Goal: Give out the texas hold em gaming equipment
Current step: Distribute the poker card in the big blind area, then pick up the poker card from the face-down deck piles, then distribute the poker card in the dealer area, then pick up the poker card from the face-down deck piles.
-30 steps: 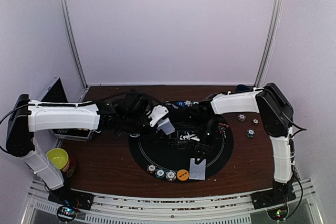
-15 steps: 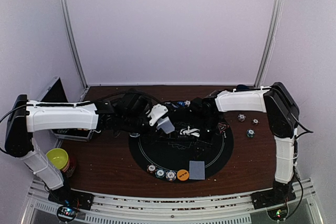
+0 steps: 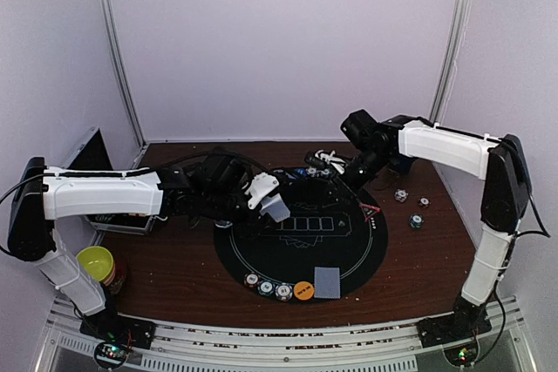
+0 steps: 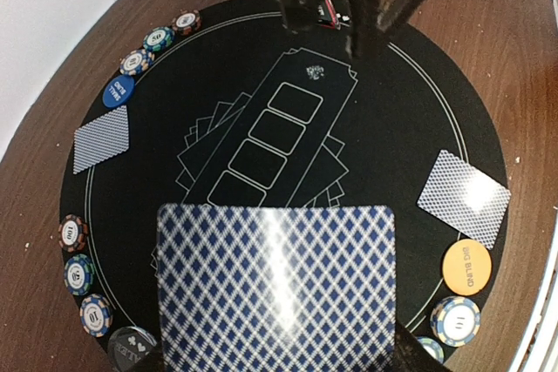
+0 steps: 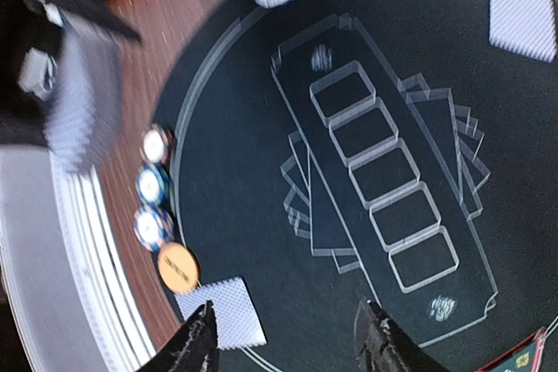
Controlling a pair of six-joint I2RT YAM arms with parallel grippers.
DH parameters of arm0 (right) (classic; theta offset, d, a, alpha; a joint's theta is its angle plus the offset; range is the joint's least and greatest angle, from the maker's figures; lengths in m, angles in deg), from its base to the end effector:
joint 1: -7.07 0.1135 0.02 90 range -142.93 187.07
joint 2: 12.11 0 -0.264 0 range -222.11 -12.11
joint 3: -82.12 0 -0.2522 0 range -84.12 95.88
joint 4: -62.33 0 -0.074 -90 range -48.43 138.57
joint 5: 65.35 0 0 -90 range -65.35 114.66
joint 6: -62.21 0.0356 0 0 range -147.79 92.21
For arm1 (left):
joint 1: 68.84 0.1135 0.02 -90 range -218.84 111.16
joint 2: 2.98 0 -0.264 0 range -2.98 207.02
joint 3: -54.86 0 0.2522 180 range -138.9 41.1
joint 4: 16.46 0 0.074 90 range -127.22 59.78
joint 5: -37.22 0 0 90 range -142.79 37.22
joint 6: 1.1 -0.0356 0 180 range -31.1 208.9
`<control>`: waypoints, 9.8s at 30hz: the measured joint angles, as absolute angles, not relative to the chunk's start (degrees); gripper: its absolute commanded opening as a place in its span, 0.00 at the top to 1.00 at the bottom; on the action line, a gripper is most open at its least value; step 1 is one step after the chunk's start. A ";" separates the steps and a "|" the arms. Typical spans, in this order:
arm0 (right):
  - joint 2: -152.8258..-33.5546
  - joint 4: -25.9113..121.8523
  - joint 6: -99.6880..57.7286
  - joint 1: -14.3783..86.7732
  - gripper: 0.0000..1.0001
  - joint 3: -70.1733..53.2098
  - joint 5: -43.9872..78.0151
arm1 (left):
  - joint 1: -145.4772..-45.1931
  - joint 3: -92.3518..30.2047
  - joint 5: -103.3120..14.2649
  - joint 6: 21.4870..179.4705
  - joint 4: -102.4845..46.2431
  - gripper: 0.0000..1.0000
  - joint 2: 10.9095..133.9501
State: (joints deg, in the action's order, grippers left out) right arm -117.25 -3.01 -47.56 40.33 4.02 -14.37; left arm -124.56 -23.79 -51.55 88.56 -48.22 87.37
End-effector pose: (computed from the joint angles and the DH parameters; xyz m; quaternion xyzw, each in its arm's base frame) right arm 0.3037 0.2260 0.2594 -0.4690 0.8010 0.3465 0.1354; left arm 0.1954 -0.2881 0.2510 0.4354 0.8089 -0.1923 0.3452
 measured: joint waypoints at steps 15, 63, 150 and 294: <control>-113.82 23.73 -23.78 41.22 0.43 0.98 -30.72 | -124.56 -23.79 -51.79 88.56 -48.16 0.41 85.36; -123.50 30.37 -17.58 48.09 0.61 1.38 -34.28 | -124.56 -23.24 -52.01 88.52 -48.88 0.41 84.59; -142.74 53.06 6.53 46.05 1.00 3.65 -35.44 | -124.82 -23.04 -52.82 88.32 -47.83 0.40 81.84; -118.32 37.95 -17.71 46.01 0.34 -2.84 -38.96 | -125.22 -23.07 -52.03 87.27 -47.83 0.40 81.58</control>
